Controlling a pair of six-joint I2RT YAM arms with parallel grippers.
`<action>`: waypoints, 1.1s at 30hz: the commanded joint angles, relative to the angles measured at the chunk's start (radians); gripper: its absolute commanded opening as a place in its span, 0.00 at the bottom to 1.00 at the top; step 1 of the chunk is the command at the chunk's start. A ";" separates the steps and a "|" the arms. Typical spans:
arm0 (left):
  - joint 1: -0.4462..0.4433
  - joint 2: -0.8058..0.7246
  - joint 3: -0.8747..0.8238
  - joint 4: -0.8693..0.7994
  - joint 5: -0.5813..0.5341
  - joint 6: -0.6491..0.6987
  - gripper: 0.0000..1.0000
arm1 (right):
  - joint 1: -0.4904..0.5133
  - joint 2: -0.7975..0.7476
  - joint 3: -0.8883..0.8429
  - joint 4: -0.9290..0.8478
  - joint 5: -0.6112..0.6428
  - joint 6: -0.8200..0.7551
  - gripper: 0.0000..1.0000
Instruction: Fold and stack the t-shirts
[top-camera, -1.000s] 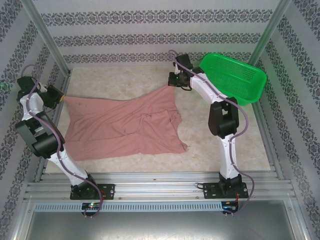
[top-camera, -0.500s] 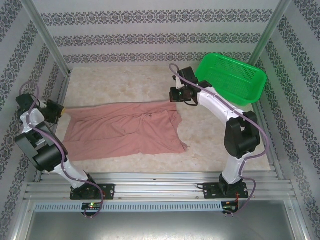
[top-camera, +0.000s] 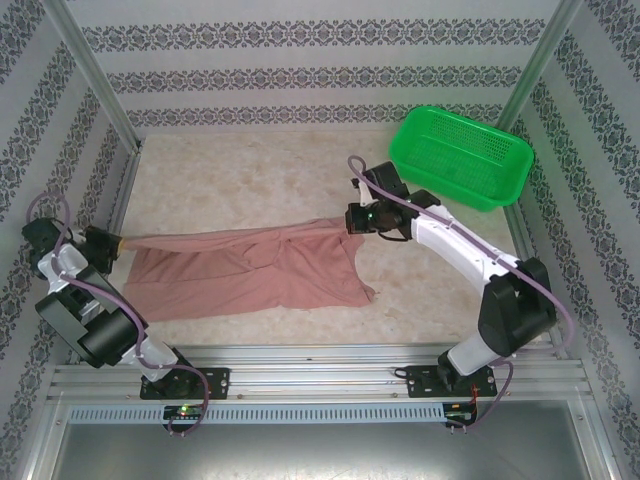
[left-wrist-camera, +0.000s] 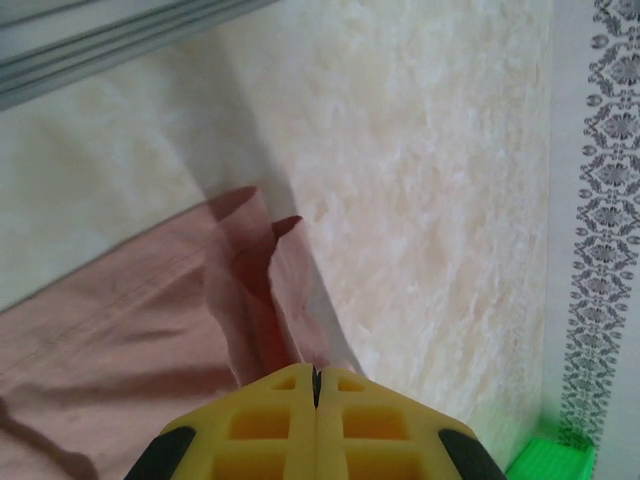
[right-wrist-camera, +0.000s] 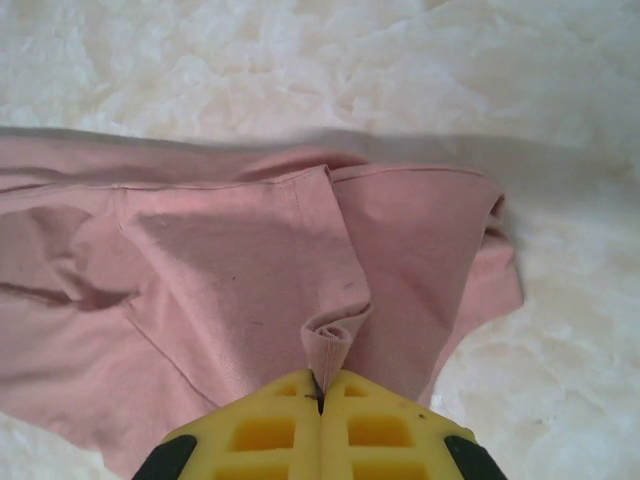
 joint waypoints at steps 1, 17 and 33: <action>0.030 -0.039 -0.020 0.005 0.004 0.002 0.00 | 0.016 -0.042 -0.042 0.003 -0.011 0.022 0.00; 0.052 -0.057 0.065 -0.032 0.020 -0.063 0.00 | 0.031 -0.130 -0.103 -0.008 -0.049 0.048 0.00; 0.137 -0.093 -0.139 -0.155 -0.181 -0.060 0.00 | 0.034 -0.108 -0.246 -0.055 -0.127 0.030 0.00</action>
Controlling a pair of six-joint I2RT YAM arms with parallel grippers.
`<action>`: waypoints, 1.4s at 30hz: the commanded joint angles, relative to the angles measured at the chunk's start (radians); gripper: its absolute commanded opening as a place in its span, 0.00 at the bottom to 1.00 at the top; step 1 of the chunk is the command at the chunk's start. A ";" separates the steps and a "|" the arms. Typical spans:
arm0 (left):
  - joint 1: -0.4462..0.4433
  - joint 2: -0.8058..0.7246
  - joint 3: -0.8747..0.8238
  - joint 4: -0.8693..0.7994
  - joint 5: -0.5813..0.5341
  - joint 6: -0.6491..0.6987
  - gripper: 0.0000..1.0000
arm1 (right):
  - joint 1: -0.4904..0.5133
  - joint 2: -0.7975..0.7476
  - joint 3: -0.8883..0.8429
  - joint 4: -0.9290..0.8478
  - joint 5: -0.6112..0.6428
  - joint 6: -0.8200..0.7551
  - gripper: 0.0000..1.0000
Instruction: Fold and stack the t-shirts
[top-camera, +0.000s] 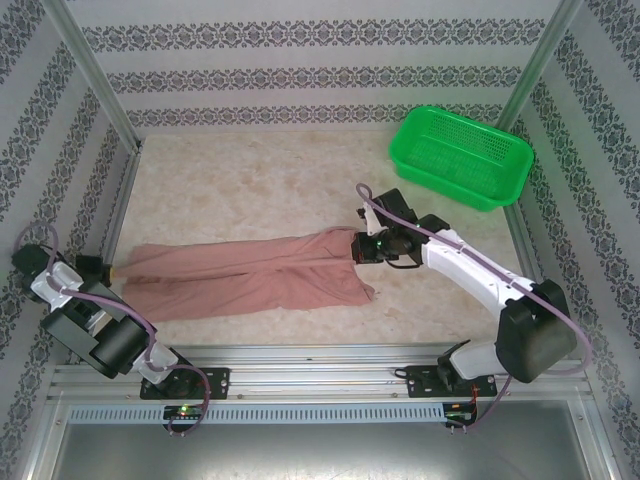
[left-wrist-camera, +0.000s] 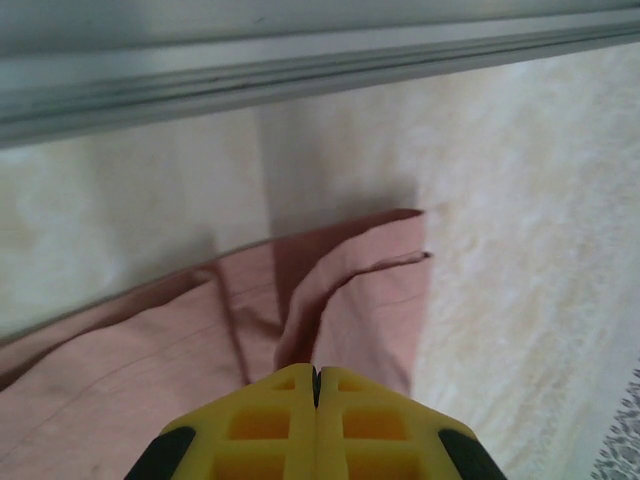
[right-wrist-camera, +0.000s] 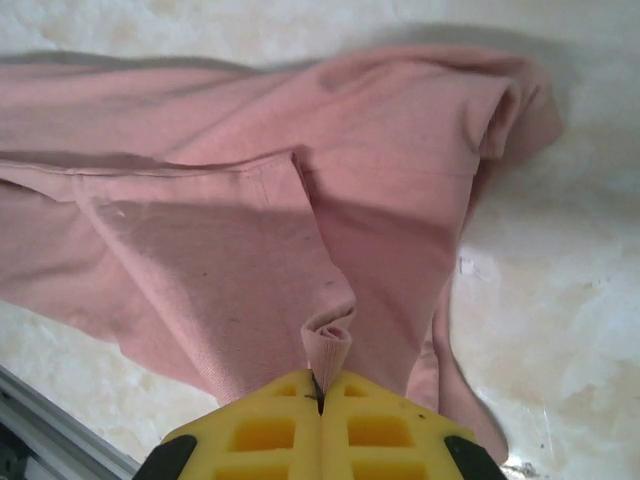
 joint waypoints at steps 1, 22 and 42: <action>0.010 -0.013 -0.051 -0.018 -0.036 -0.008 0.00 | 0.014 0.038 -0.036 -0.011 -0.032 0.003 0.00; -0.010 0.126 0.047 0.101 0.101 0.076 0.00 | 0.039 0.131 -0.012 -0.042 -0.067 -0.027 0.00; -0.134 0.306 0.357 0.408 0.241 -0.160 0.00 | 0.007 0.094 0.059 -0.070 0.032 -0.036 0.00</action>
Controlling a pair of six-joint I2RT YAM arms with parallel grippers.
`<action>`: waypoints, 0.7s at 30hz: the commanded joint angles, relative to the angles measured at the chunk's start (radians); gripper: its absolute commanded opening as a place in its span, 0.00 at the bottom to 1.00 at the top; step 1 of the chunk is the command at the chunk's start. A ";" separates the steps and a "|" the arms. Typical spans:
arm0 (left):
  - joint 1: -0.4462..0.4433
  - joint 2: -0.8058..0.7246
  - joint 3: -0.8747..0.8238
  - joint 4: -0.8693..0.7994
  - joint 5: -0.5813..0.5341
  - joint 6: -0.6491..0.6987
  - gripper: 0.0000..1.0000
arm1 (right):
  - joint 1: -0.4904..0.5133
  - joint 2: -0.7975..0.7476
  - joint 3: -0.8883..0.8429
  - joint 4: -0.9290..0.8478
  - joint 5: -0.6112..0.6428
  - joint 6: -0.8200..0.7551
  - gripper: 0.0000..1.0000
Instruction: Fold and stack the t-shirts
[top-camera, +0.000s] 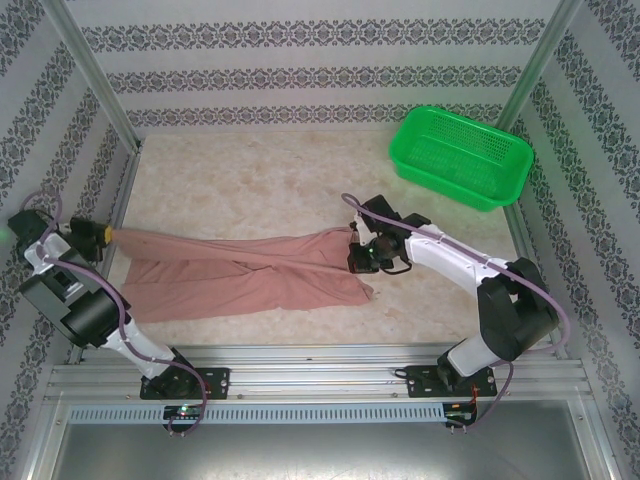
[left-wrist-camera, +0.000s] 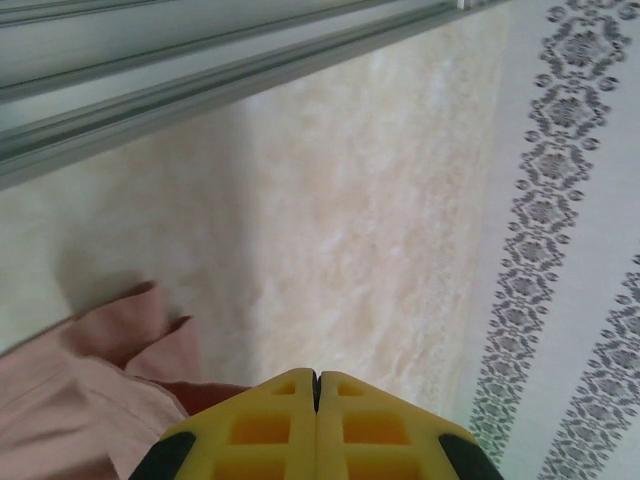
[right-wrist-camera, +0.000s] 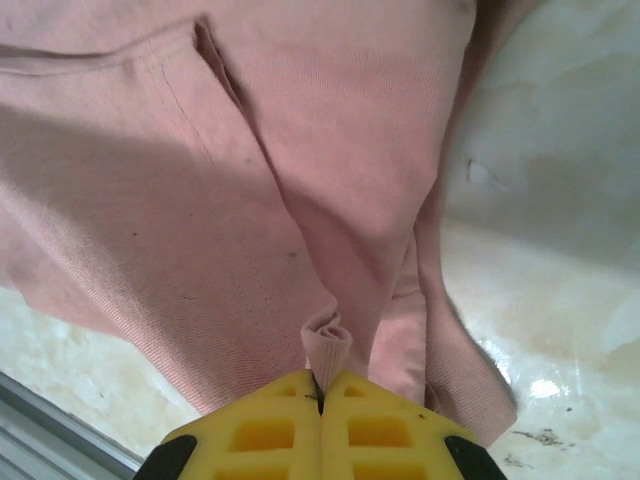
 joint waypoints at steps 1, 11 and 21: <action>0.001 0.027 0.055 0.198 0.018 -0.010 0.00 | -0.011 -0.027 0.029 -0.022 0.028 -0.026 0.00; 0.032 0.011 -0.079 0.162 -0.020 0.116 0.00 | 0.024 -0.016 -0.040 0.005 0.019 0.020 0.00; 0.110 -0.056 -0.258 0.011 -0.172 0.216 0.00 | 0.029 -0.010 -0.074 0.000 0.027 0.025 0.01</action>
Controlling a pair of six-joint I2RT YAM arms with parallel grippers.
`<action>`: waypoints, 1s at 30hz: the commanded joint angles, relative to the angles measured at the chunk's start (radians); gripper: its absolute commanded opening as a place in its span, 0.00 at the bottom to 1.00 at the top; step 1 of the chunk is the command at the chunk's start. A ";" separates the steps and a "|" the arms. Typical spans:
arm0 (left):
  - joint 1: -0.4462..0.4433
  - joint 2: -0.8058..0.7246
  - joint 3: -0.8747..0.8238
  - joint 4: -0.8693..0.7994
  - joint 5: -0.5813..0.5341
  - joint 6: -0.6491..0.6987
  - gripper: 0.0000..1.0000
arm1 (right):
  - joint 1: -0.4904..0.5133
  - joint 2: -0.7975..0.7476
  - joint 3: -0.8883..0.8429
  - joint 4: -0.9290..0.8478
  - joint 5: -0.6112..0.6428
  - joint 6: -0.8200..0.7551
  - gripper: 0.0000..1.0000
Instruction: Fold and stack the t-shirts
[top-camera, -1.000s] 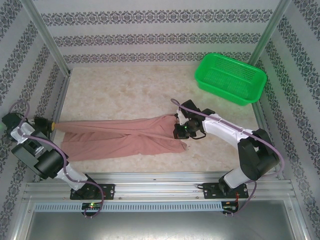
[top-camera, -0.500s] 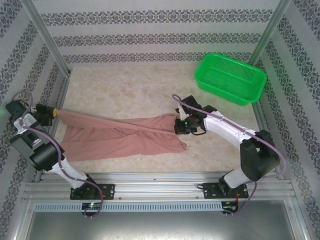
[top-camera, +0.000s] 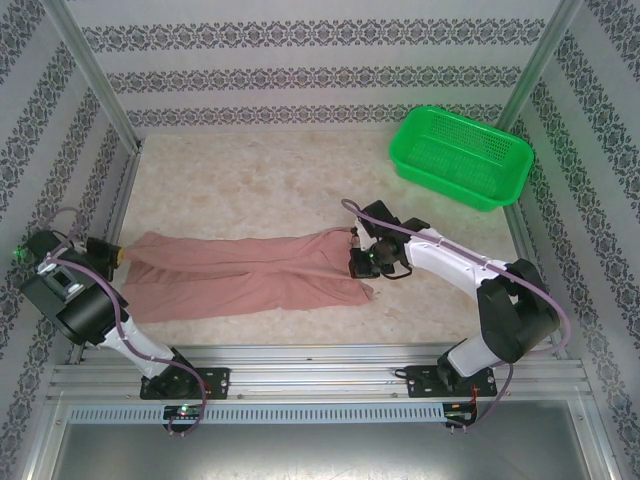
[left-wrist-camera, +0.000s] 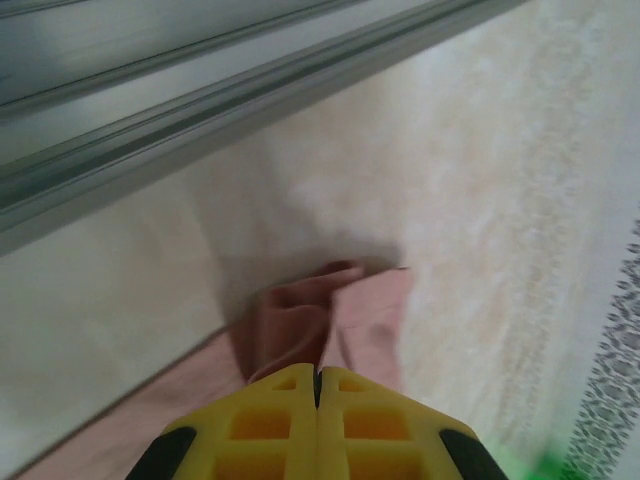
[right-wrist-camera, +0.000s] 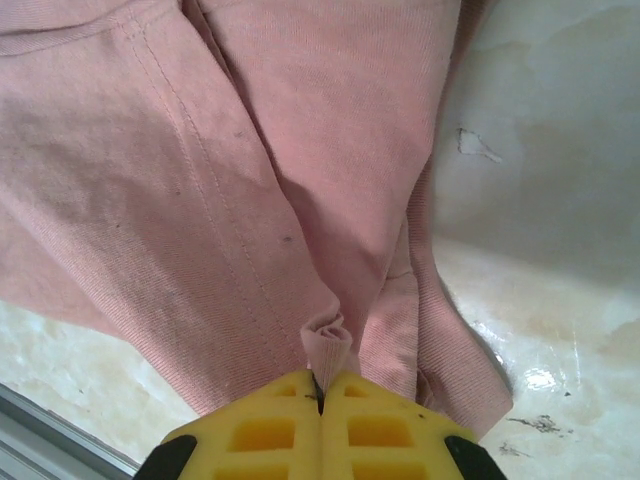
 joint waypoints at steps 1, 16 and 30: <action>0.062 -0.047 -0.035 -0.072 -0.108 0.040 0.00 | 0.011 -0.001 -0.023 -0.006 0.017 0.015 0.02; 0.069 -0.049 -0.003 -0.237 -0.232 0.038 0.47 | 0.023 0.066 -0.004 -0.042 0.023 0.015 0.37; -0.543 -0.305 0.069 -0.280 -0.236 0.058 0.61 | -0.019 0.280 0.365 -0.022 -0.263 -0.085 0.57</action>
